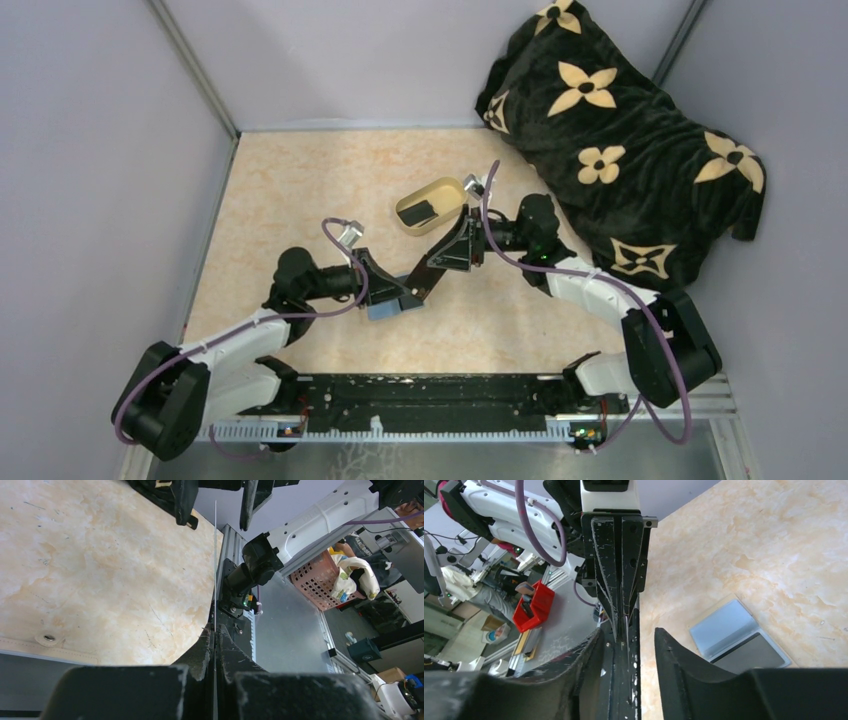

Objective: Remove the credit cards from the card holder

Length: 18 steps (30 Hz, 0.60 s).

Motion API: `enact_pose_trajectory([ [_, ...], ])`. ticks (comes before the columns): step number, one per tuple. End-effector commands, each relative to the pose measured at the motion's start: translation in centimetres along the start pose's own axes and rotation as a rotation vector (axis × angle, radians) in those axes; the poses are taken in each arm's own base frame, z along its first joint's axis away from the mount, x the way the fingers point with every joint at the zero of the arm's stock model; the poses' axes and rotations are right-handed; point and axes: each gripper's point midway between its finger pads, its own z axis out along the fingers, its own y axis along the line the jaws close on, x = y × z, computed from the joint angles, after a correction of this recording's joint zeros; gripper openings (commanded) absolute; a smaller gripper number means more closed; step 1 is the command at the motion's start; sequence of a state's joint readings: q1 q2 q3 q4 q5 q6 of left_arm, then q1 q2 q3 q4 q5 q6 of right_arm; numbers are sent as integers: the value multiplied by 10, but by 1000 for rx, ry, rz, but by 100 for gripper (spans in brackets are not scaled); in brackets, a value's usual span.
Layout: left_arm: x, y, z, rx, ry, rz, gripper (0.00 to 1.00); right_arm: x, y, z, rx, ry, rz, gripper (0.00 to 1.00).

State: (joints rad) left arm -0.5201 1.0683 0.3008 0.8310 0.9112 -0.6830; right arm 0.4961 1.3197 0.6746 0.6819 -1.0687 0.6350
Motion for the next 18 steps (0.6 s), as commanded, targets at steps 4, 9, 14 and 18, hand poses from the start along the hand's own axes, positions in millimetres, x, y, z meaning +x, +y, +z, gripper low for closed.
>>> enact_pose_trajectory([
  [4,-14,-5,5,31,-18,50,0,0,16,0,-56,12,-61,21],
  [9,-17,-4,5,26,-37,50,0,3,16,-1,-60,23,-50,7],
  [14,-21,-3,4,7,-62,50,0,5,11,0,-44,12,-43,0],
  [18,-26,9,2,-75,-111,40,26,-7,-6,-2,25,-45,-22,0],
])
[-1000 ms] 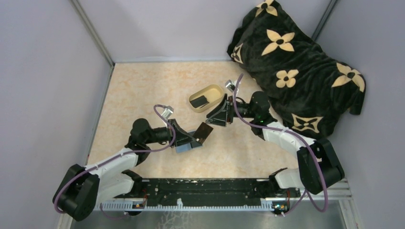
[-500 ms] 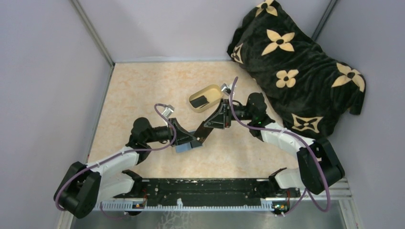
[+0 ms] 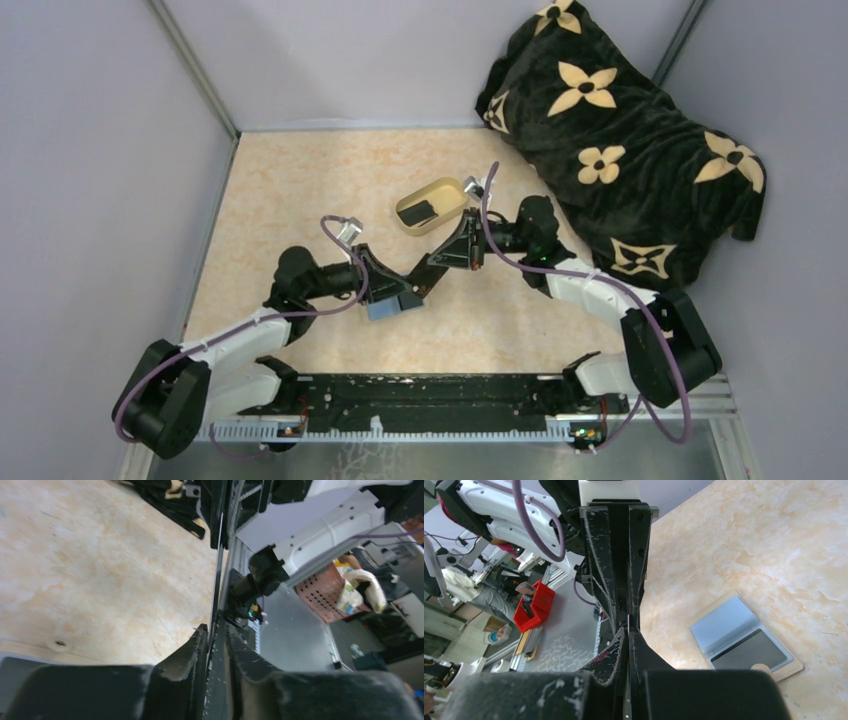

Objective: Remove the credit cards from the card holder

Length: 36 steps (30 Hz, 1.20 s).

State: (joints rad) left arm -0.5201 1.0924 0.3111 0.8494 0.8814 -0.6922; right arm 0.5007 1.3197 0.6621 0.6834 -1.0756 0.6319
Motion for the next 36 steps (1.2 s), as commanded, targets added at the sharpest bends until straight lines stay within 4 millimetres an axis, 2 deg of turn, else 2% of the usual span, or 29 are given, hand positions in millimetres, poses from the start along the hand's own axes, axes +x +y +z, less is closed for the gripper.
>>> enact_pose_trajectory([
  [1,-20,9,-2,-84,-102,44,35,-18,-13,-4,50,-77,-17,0],
  [2,-21,14,-4,-119,-109,42,44,-25,-20,-6,69,-105,-5,0],
  [4,-17,29,-8,-212,-111,26,49,-41,-34,-11,98,-165,15,0],
  [8,-12,54,-23,-374,-120,38,49,-61,-75,-11,162,-210,66,0],
  [13,-4,60,-31,-413,-131,44,49,-67,-144,5,216,-184,167,0],
  [17,6,67,-36,-444,-124,25,49,-83,-185,10,238,-212,200,0],
  [21,9,71,-41,-472,-127,37,49,-86,-225,5,277,-236,228,0],
  [23,8,74,-44,-495,-133,44,48,-88,-238,4,285,-246,241,0],
  [28,3,79,-52,-552,-148,87,48,-90,-255,7,293,-245,249,0],
  [36,-1,85,-58,-605,-165,98,47,-73,-285,5,379,-210,260,0],
])
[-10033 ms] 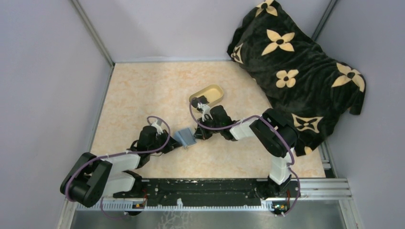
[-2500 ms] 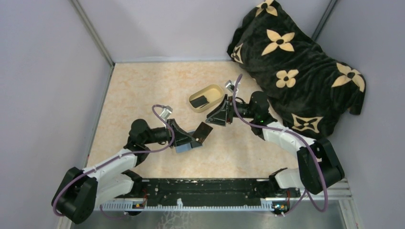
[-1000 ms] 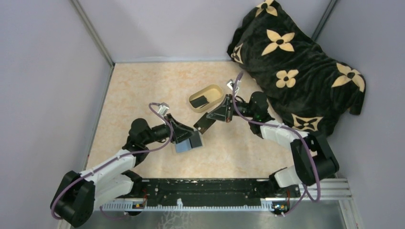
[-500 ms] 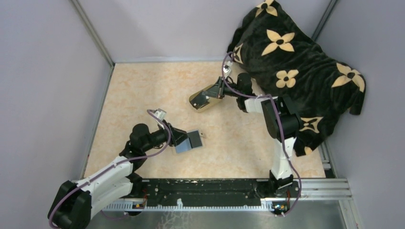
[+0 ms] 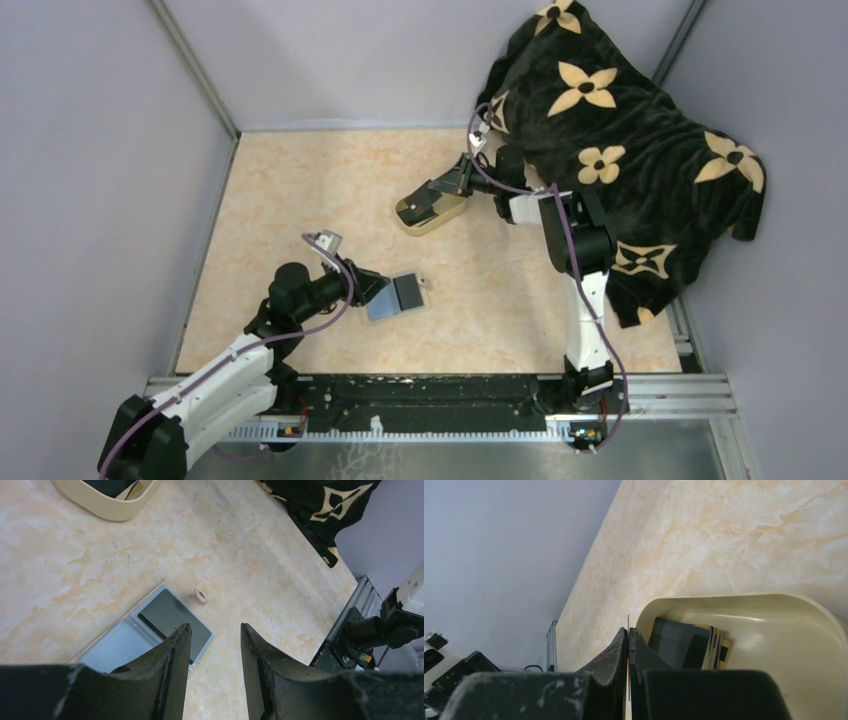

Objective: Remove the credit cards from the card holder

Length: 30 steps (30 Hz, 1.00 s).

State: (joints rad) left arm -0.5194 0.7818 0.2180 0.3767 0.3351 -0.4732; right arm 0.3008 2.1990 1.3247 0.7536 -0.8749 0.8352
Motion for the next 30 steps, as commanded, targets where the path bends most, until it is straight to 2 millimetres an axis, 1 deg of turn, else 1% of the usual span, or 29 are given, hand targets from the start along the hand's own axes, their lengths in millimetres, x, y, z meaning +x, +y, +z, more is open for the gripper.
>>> enact_pose_trajectory([
  [1,-8,7,-1,-39,-33,27,47,-9,-6,5,32,-10,-69,0],
  [6,-6,8,1,-39,-25,15,46,0,-9,8,38,5,-61,0],
  [14,-5,11,2,-51,-30,18,46,19,-12,26,71,52,-89,0],
  [18,-4,10,1,-49,-26,17,45,23,-12,32,60,50,-80,0],
  [30,-1,12,1,-50,-23,17,45,25,-14,27,84,41,-87,0],
])
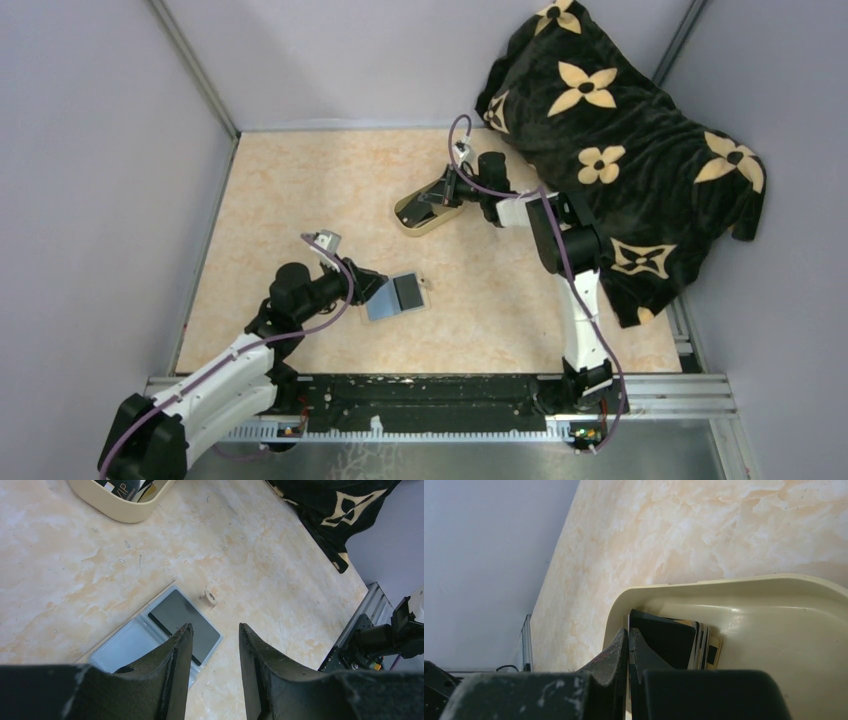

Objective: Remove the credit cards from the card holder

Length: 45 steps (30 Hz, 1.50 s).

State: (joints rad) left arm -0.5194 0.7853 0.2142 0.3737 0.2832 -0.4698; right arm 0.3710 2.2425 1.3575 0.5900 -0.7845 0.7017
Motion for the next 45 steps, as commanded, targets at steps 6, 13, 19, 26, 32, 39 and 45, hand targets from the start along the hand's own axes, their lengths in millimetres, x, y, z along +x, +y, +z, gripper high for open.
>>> enact_pose_trajectory([
  [6,0,-1,2,16,2,18,45,-15,12,-1,-11,-45,-98,9],
  [13,-1,-2,2,20,1,20,44,-16,11,-3,3,-46,-109,21],
  [19,1,-1,2,21,7,19,44,-18,8,-9,60,-31,-151,28],
  [26,1,-3,4,34,9,19,44,-24,5,-21,158,-22,-224,32],
  [32,3,-3,6,38,18,17,43,-26,-2,-26,216,-22,-246,32],
  [39,3,-2,7,37,19,18,43,-30,-15,-26,339,-1,-304,22],
  [45,3,-2,8,36,22,19,43,-29,-22,-21,409,16,-346,7],
])
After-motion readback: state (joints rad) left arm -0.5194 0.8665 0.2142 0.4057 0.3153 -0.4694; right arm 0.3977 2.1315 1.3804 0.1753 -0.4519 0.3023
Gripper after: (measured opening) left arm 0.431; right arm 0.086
